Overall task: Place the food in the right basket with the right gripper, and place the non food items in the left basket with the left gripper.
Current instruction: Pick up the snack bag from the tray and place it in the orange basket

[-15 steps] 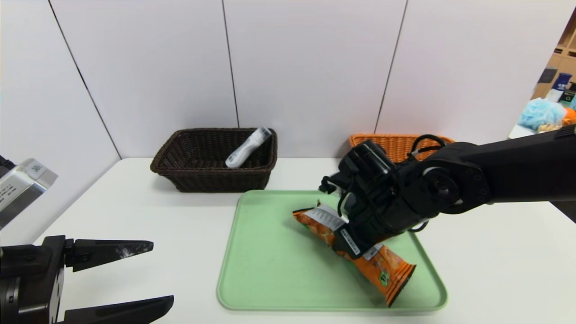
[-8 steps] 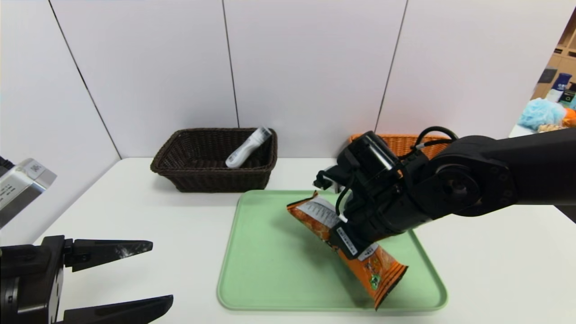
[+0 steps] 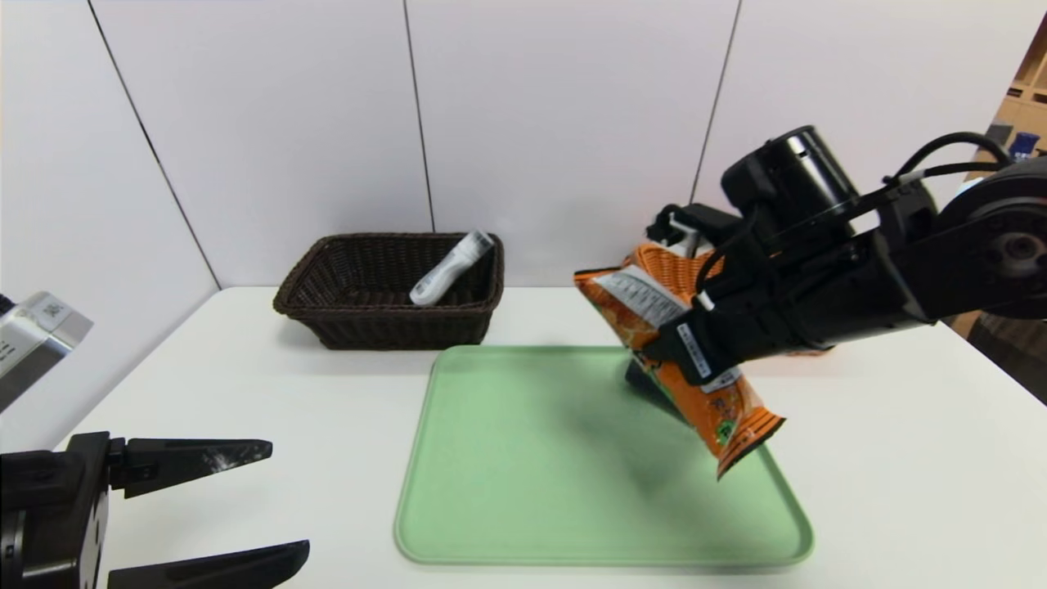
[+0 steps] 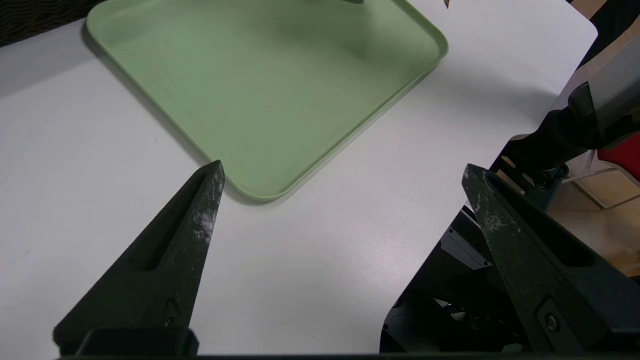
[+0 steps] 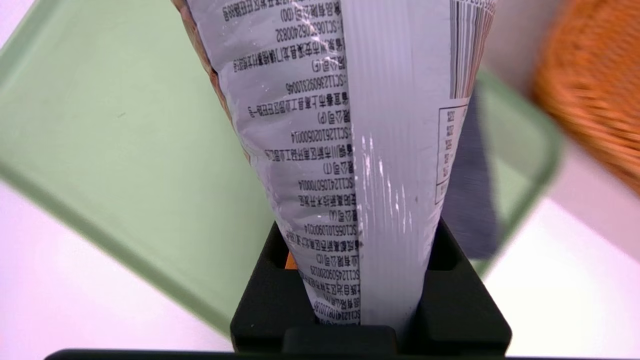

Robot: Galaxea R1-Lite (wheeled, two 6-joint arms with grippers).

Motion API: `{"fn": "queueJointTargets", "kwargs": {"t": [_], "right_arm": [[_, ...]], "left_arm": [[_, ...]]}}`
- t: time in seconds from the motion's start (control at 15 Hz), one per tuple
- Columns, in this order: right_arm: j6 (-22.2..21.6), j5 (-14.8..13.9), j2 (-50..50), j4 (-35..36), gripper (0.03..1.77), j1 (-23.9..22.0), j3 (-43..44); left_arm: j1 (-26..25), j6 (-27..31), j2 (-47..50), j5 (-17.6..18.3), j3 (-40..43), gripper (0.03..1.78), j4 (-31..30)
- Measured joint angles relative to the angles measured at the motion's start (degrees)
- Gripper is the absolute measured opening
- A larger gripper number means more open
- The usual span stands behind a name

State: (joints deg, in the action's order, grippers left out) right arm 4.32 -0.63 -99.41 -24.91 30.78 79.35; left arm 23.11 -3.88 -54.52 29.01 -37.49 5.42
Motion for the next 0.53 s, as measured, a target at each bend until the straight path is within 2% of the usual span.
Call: {"fn": "queueJointTargets", "kwargs": {"t": [0.33, 0.53], "right_arm": [[1.22, 0.01, 3.06, 0.38, 0.44, -13.25, 1.13], [-3.02, 0.04, 2.72, 0.40, 0.44, -18.16, 3.86]], "left_arm": [[-0.02, 0.09, 0.41, 0.00, 0.22, 1.69, 0.00], [-0.02, 0.07, 0.44, 0.06, 0.23, 1.69, 0.00]]}}
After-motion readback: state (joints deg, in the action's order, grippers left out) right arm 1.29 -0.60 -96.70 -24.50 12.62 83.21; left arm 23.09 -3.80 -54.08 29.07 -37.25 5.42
